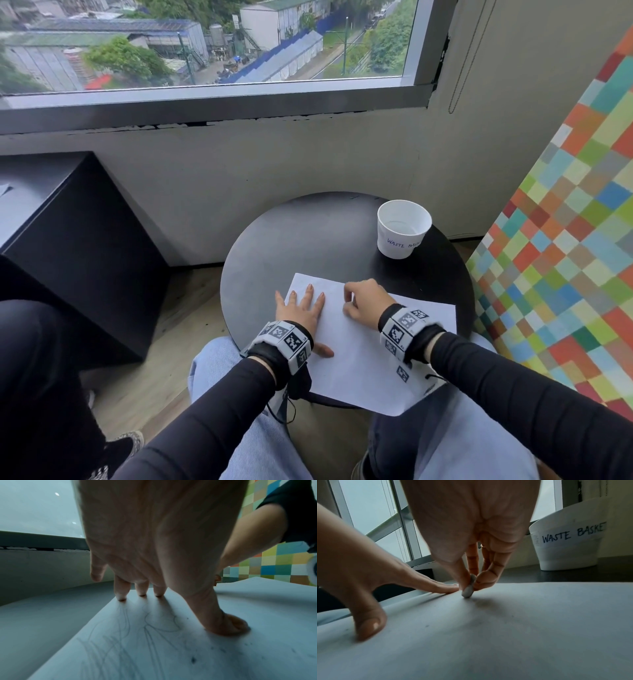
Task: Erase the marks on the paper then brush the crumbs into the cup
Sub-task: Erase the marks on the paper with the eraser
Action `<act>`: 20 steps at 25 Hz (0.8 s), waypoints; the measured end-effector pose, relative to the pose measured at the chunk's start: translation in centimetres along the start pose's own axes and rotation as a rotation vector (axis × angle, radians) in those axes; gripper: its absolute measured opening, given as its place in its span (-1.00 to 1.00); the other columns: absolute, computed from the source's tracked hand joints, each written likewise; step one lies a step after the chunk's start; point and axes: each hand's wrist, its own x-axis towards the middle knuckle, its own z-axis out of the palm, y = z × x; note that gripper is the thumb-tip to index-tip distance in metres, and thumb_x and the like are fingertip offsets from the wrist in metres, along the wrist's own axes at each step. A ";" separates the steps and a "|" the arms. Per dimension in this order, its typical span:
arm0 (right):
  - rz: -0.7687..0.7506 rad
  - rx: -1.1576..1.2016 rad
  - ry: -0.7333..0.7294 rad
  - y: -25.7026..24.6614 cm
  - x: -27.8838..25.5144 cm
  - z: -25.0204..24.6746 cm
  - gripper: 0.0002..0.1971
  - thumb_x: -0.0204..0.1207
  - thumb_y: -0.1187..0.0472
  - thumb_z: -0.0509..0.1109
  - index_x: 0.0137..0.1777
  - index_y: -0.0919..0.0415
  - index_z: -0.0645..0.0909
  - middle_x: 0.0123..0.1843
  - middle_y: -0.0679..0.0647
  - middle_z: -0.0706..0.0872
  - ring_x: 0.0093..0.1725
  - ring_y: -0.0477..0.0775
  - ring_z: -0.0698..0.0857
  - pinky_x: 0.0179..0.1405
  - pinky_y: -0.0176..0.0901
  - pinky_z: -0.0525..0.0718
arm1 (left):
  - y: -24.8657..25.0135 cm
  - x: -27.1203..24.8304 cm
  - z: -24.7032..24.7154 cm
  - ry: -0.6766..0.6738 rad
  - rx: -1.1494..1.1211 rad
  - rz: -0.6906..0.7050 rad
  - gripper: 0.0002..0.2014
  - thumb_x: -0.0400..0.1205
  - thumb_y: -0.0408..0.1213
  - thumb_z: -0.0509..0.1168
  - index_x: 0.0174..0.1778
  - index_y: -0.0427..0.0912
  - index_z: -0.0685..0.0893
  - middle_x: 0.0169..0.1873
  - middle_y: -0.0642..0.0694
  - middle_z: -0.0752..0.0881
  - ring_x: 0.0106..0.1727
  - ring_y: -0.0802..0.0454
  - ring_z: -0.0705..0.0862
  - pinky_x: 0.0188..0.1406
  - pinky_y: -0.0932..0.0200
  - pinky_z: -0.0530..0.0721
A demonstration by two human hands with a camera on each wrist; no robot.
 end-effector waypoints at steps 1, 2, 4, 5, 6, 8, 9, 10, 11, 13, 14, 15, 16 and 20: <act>-0.022 0.012 -0.003 -0.2 -0.3 0.2 -0.90 0.44 0.25 0.34 -0.08 0.20 0.64 -0.16 0.19 0.76 -0.06 0.22 0.67 -0.10 -0.19 0.57 | 0.0 0.0 0.0 -0.001 -0.004 -0.001 0.24 0.43 0.50 0.28 0.72 -0.03 -0.36 0.72 -0.12 -0.32 0.74 -0.28 -0.13 0.61 -0.49 -0.16; -0.067 0.022 -0.036 -0.6 -1.1 0.7 -0.91 0.44 0.25 0.36 -0.10 0.20 0.65 -0.22 0.15 0.74 -0.12 0.18 0.66 -0.14 -0.22 0.56 | -0.1 0.0 0.1 -0.001 -0.004 -0.001 0.25 0.42 0.51 0.28 0.72 -0.05 -0.36 0.72 -0.13 -0.32 0.74 -0.28 -0.14 0.61 -0.49 -0.16; -0.184 0.048 -0.144 -1.5 -2.9 1.5 -0.93 0.44 0.24 0.40 -0.12 0.18 0.69 -0.31 0.03 0.67 -0.26 0.03 0.61 -0.25 -0.29 0.50 | -0.1 0.1 0.1 -0.002 0.005 0.000 0.25 0.42 0.52 0.26 0.71 -0.08 -0.37 0.72 -0.13 -0.33 0.74 -0.28 -0.14 0.61 -0.49 -0.16; -0.202 0.045 -0.170 -1.5 -3.0 1.4 -0.93 0.44 0.23 0.42 -0.12 0.17 0.70 -0.32 0.00 0.66 -0.29 -0.01 0.58 -0.28 -0.32 0.47 | 0.0 0.1 0.1 0.001 0.012 -0.002 0.25 0.42 0.52 0.25 0.71 -0.09 -0.37 0.72 -0.13 -0.33 0.74 -0.28 -0.14 0.61 -0.49 -0.16; -0.178 0.034 -0.151 -1.2 -2.5 0.8 -0.93 0.44 0.22 0.42 -0.12 0.17 0.71 -0.32 0.00 0.66 -0.29 -0.02 0.58 -0.28 -0.32 0.44 | 0.0 0.0 0.1 0.005 0.014 -0.006 0.25 0.43 0.53 0.24 0.71 -0.10 -0.37 0.72 -0.12 -0.33 0.74 -0.27 -0.14 0.61 -0.48 -0.16; -0.098 0.034 -0.031 -0.3 -1.0 -0.1 -0.92 0.44 0.23 0.41 -0.11 0.20 0.69 -0.32 0.01 0.66 -0.23 0.05 0.61 -0.23 -0.30 0.44 | 0.1 0.0 0.2 0.010 0.010 -0.013 0.25 0.42 0.53 0.24 0.72 -0.10 -0.36 0.72 -0.12 -0.32 0.74 -0.26 -0.13 0.61 -0.47 -0.16; -0.067 0.036 0.010 0.0 -0.7 -0.2 -0.92 0.44 0.24 0.40 -0.11 0.22 0.68 -0.32 0.01 0.65 -0.20 0.08 0.62 -0.20 -0.29 0.46 | 0.1 0.1 0.2 0.009 0.007 -0.015 0.25 0.42 0.53 0.24 0.72 -0.10 -0.35 0.72 -0.11 -0.32 0.74 -0.26 -0.13 0.61 -0.47 -0.16; -0.067 0.046 0.017 -0.1 -0.8 0.1 -0.92 0.44 0.25 0.40 -0.12 0.22 0.68 -0.33 0.01 0.64 -0.20 0.08 0.62 -0.18 -0.28 0.49 | 0.1 0.1 0.2 0.005 0.006 -0.016 0.26 0.42 0.53 0.24 0.72 -0.10 -0.36 0.72 -0.11 -0.32 0.74 -0.26 -0.13 0.61 -0.47 -0.16; -0.109 0.055 -0.011 -0.5 -1.3 0.7 -0.93 0.43 0.25 0.40 -0.14 0.20 0.68 -0.34 0.01 0.64 -0.24 0.05 0.60 -0.19 -0.29 0.49 | 0.1 0.2 0.2 0.000 0.006 -0.016 0.26 0.42 0.53 0.24 0.72 -0.10 -0.36 0.72 -0.11 -0.32 0.74 -0.27 -0.14 0.61 -0.47 -0.16; -0.216 0.060 -0.120 -1.4 -2.6 1.8 -0.95 0.41 0.24 0.41 -0.17 0.17 0.70 -0.36 -0.02 0.65 -0.32 -0.03 0.57 -0.23 -0.31 0.49 | 0.0 0.1 0.1 -0.006 0.010 -0.012 0.26 0.42 0.54 0.23 0.71 -0.11 -0.38 0.72 -0.12 -0.34 0.74 -0.28 -0.14 0.61 -0.48 -0.17; -0.218 0.060 -0.129 -1.4 -2.6 1.8 -0.96 0.41 0.24 0.42 -0.17 0.16 0.70 -0.36 -0.03 0.65 -0.34 -0.05 0.57 -0.23 -0.32 0.49 | 0.0 0.1 0.1 -0.005 0.011 -0.010 0.26 0.42 0.54 0.23 0.71 -0.11 -0.38 0.72 -0.12 -0.33 0.74 -0.28 -0.14 0.61 -0.47 -0.17; -0.179 0.064 -0.090 -1.1 -1.9 1.4 -0.96 0.40 0.23 0.42 -0.18 0.17 0.70 -0.37 -0.02 0.65 -0.33 -0.05 0.57 -0.23 -0.31 0.49 | 0.1 0.1 0.2 -0.002 0.007 -0.011 0.25 0.43 0.53 0.24 0.71 -0.11 -0.37 0.72 -0.11 -0.33 0.74 -0.27 -0.14 0.61 -0.47 -0.17; -0.128 0.083 -0.027 -0.7 -1.2 0.9 -0.95 0.41 0.23 0.42 -0.17 0.18 0.69 -0.36 -0.01 0.65 -0.31 -0.03 0.58 -0.22 -0.30 0.50 | 0.1 0.1 0.2 -0.001 0.000 -0.013 0.25 0.43 0.52 0.24 0.72 -0.10 -0.37 0.72 -0.11 -0.32 0.74 -0.27 -0.14 0.61 -0.47 -0.17; -0.158 0.063 -0.037 -1.2 -1.2 1.7 -0.95 0.41 0.23 0.40 -0.18 0.17 0.69 -0.35 -0.03 0.66 -0.29 -0.04 0.57 -0.17 -0.28 0.55 | 0.0 0.1 0.3 -0.009 -0.007 -0.013 0.26 0.42 0.53 0.24 0.71 -0.10 -0.38 0.72 -0.11 -0.33 0.74 -0.28 -0.15 0.61 -0.48 -0.17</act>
